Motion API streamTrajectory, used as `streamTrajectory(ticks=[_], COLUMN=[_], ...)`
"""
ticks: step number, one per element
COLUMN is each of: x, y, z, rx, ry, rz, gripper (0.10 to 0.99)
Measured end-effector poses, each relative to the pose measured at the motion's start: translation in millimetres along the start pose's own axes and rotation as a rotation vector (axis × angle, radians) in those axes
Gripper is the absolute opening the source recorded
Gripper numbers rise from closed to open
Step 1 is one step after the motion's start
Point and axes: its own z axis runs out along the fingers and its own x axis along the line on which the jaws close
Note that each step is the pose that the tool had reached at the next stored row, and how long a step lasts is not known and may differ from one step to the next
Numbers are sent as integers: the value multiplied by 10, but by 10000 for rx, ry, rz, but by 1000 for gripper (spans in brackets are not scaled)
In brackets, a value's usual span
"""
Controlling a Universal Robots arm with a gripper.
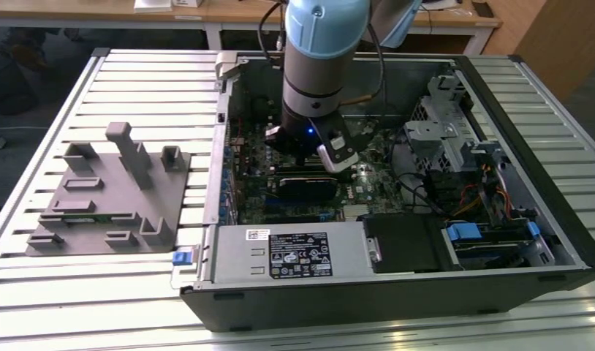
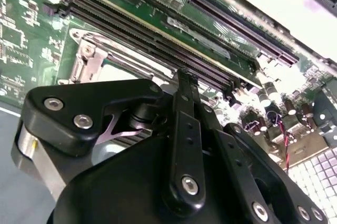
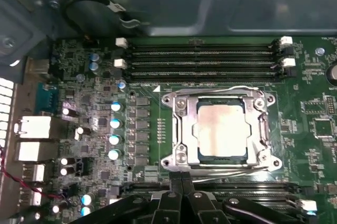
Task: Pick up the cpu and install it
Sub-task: 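Install the second cpu locking lever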
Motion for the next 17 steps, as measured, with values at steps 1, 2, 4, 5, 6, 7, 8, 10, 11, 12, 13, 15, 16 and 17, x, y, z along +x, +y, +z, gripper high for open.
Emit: streamTrajectory(ticks=[1,2,4,5,6,7,8,10,11,12,13,15,16,17], x=[15,29,57,61,62,62,62,61,61,61,61,63,64,65], y=[-2,-4,-7,-9,-12,-15,-18,-21,-22,-23,-25,-27,-28,-28], z=[4,10,23,32,44,57,68,82,87,92,97,108,111,115], rx=[-51,-93,-133,-147,-168,-195,-224,-311,-368,-428,-486,-584,-629,-675], ry=[1,1,-2,-2,-1,1,1,4,4,6,6,9,11,12], rz=[-1,-2,-4,-3,-4,-5,-5,-6,-7,-8,-9,-9,-10,-11], gripper=[106,106,106,106,106,106,106,106,106,106,106,106,106,106])
